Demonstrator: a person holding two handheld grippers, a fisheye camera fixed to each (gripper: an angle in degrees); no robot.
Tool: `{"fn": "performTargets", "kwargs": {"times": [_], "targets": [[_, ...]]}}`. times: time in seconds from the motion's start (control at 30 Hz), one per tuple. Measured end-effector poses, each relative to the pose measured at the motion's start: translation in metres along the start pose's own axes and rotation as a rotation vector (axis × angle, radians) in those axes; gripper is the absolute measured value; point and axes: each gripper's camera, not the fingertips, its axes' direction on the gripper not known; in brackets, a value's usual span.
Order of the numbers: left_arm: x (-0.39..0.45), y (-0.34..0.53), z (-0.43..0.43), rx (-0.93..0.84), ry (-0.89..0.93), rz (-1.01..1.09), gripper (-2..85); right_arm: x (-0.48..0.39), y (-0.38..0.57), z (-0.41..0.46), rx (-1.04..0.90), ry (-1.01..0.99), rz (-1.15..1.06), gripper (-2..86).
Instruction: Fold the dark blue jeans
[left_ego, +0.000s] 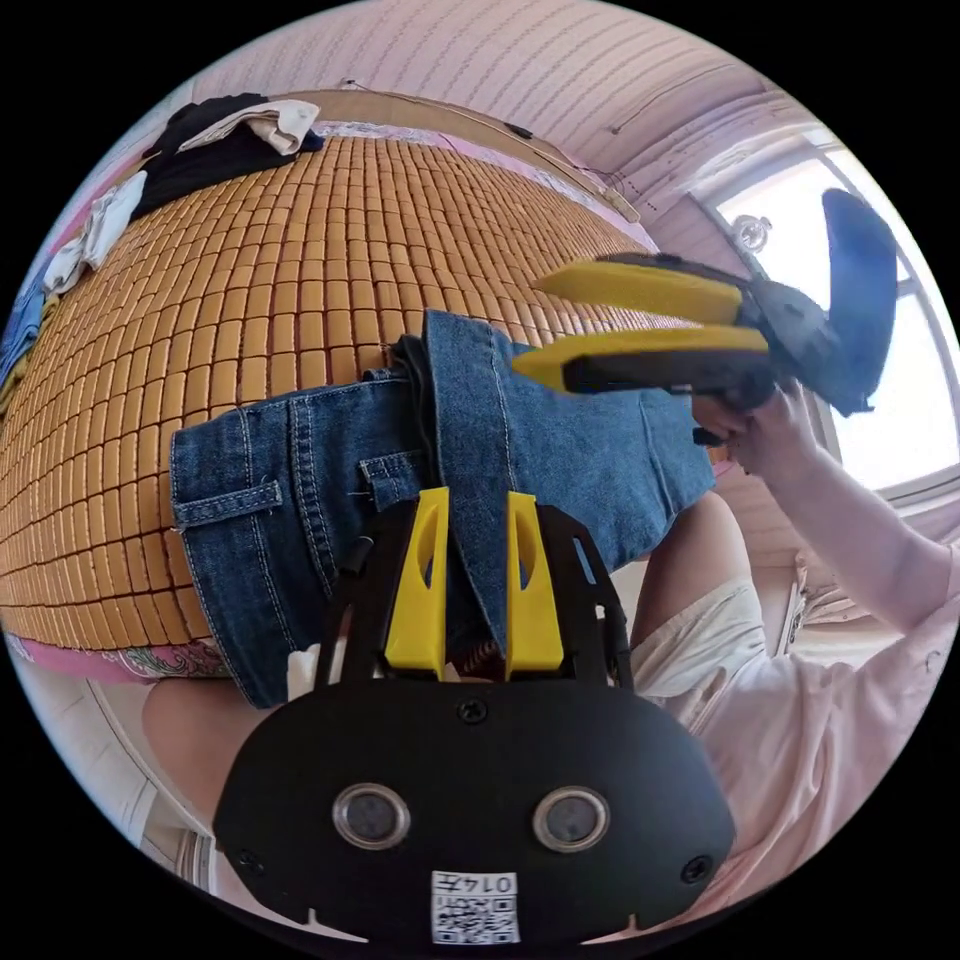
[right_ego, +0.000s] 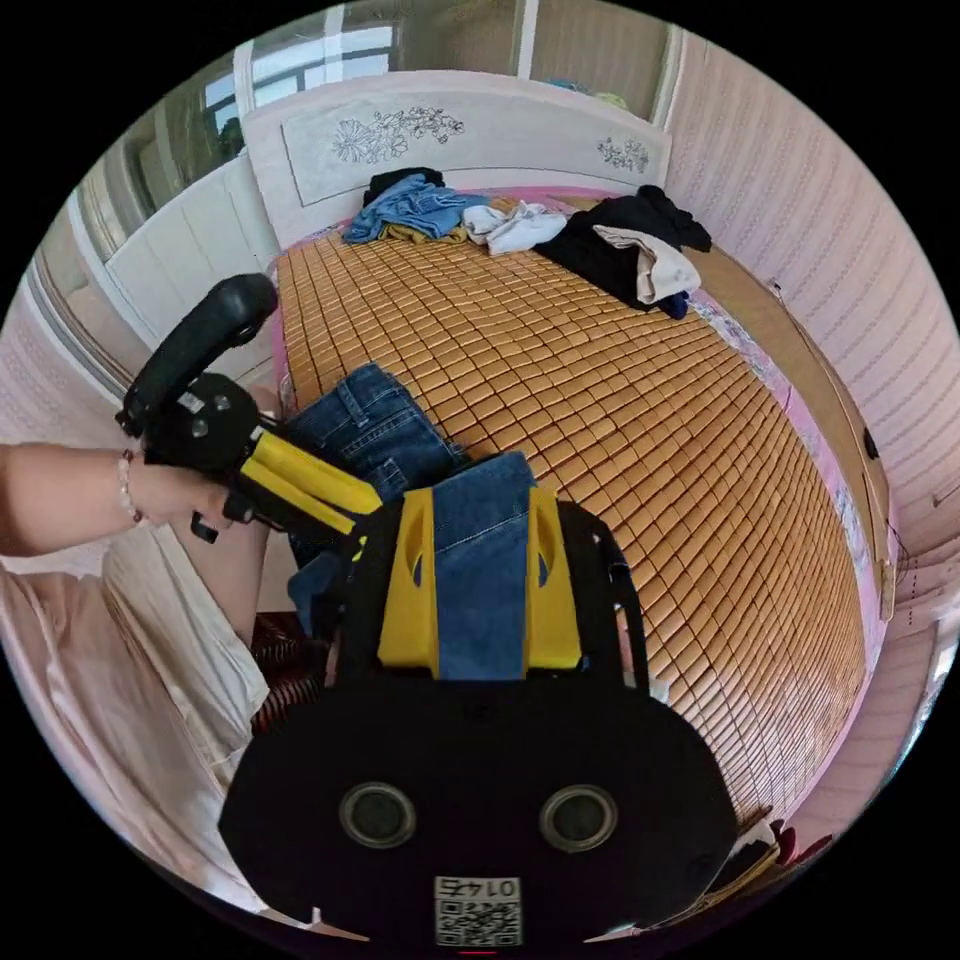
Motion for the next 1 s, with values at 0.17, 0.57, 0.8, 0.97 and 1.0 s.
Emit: {"fn": "performTargets", "kwargs": {"times": [0.17, 0.57, 0.8, 0.97, 1.0], "targets": [[0.018, 0.003, 0.009, -0.023, -0.066, 0.045, 9.2, 0.065, -0.03, 0.062, -0.259, -0.137, 0.115, 11.8], [0.025, 0.019, 0.008, 0.014, -0.123, -0.014, 9.6, 0.09, -0.029, 0.039, -0.152, -0.172, -0.087, 3.2], [0.026, 0.022, 0.009, 0.015, -0.105, -0.025, 9.8, 0.105, -0.027, 0.08, -0.338, -0.242, -0.09, 13.1], [0.032, 0.023, 0.002, 0.027, -0.103, 0.002, 10.6, 0.128, -0.015, 0.08, -0.354, -0.363, -0.072, 6.0], [0.033, 0.023, -0.001, 0.037, -0.112, 0.004, 10.8, 0.129, -0.013, 0.077, -0.34, -0.369, -0.073, 5.5]]}}
